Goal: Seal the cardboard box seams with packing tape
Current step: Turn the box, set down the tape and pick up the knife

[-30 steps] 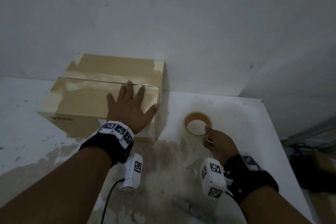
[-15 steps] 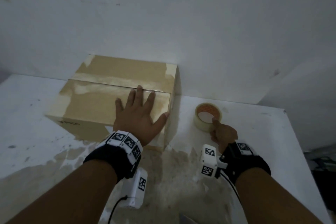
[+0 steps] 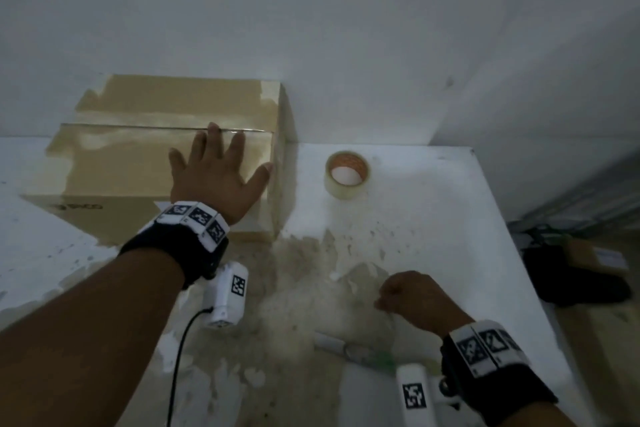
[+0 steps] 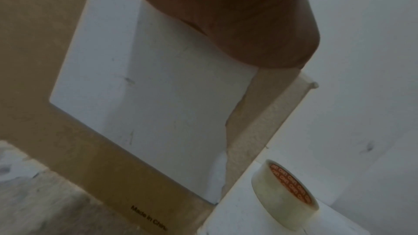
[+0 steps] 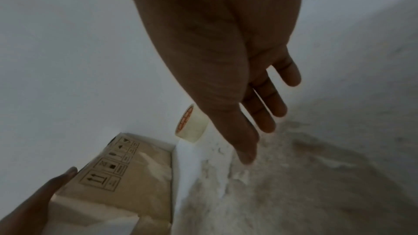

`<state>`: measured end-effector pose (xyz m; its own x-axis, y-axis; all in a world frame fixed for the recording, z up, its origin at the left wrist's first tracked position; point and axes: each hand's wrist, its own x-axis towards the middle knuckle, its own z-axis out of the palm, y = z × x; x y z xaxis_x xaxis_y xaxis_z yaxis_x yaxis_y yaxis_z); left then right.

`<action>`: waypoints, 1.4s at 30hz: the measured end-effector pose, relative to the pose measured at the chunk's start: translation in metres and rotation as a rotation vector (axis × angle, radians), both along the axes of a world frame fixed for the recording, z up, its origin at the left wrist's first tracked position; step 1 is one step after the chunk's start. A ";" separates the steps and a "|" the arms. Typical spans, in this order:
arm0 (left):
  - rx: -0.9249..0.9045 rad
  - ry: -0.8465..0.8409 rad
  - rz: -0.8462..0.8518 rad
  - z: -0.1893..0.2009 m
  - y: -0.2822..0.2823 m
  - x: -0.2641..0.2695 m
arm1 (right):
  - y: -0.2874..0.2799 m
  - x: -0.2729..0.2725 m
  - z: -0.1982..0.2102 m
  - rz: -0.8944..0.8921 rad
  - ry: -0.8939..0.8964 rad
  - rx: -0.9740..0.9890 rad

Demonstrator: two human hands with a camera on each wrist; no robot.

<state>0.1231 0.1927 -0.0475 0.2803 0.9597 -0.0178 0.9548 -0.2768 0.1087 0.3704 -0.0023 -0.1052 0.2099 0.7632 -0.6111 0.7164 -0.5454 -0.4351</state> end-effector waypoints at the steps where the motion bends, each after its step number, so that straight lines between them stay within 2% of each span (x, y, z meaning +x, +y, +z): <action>1: 0.023 -0.003 -0.011 -0.001 -0.001 0.000 | -0.011 0.000 -0.001 0.039 -0.036 -0.066; 4: 0.095 -0.042 -0.056 -0.001 -0.004 -0.003 | -0.038 0.000 -0.001 0.116 -0.110 -0.210; 8: 0.060 -0.054 -0.095 0.001 -0.005 -0.010 | -0.063 -0.011 -0.006 0.299 -0.268 -0.358; 12: -0.017 -0.057 -0.131 0.004 -0.003 -0.016 | -0.076 -0.021 -0.014 0.335 -0.437 -0.288; 17: -0.123 0.007 -0.149 0.011 -0.002 -0.021 | -0.060 -0.023 0.001 0.167 -0.180 -0.077; 21: -0.147 0.030 -0.158 0.012 -0.003 -0.021 | -0.021 -0.041 0.008 -0.002 -0.112 0.170; 25: -0.169 0.087 -0.169 0.013 0.000 -0.020 | 0.033 -0.064 0.008 -0.025 -0.105 0.290; 34: -0.178 0.120 -0.157 0.009 0.007 -0.017 | 0.117 -0.082 -0.024 -0.075 -0.105 0.258; 42: -0.190 0.087 -0.151 0.008 0.007 -0.016 | 0.143 -0.082 -0.035 -0.109 -0.046 0.289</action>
